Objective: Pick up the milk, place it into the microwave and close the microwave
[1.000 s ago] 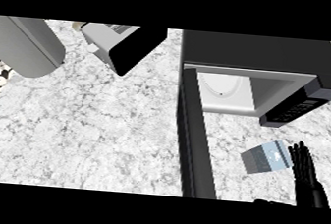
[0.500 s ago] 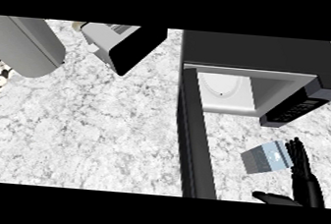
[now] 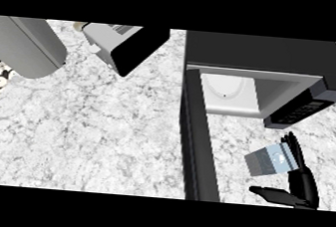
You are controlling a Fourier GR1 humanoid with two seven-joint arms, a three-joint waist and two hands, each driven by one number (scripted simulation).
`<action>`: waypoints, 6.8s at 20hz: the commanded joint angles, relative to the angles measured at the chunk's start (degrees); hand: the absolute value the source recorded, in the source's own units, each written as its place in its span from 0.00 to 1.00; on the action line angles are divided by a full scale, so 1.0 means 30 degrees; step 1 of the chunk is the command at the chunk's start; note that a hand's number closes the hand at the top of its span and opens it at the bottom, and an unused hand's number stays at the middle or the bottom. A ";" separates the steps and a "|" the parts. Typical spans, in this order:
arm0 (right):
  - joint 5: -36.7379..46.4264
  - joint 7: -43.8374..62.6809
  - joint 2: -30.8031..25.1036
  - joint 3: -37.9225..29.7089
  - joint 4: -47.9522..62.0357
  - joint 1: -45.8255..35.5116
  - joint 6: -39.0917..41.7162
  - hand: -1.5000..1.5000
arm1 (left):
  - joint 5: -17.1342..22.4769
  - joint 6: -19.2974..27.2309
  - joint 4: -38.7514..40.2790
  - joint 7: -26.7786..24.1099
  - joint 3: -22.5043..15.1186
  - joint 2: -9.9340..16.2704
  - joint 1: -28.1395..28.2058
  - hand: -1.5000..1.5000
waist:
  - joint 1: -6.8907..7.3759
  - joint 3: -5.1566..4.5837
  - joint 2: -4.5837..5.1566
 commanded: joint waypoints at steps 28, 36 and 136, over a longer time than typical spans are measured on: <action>-0.0044 -0.2990 0.0648 -0.1762 0.6760 -0.6332 -0.4896 1.00 | 0.1478 0.0398 0.0277 -0.1047 -0.0427 0.1824 -0.0572 0.00 | 0.0391 0.0038 0.0174; -0.0664 -0.3848 0.0091 -0.2085 0.6679 -0.5971 -0.3009 1.00 | 0.1522 0.0496 0.0788 -0.2651 -0.1295 0.1956 0.0612 0.00 | 0.0233 0.0012 0.0056; 0.1507 0.2680 -0.0482 -0.0932 0.8911 -1.5903 -1.9114 1.00 | 0.5188 -0.1681 0.2509 -0.3786 0.0474 0.4964 -0.1229 0.00 | 0.2611 0.0093 0.1205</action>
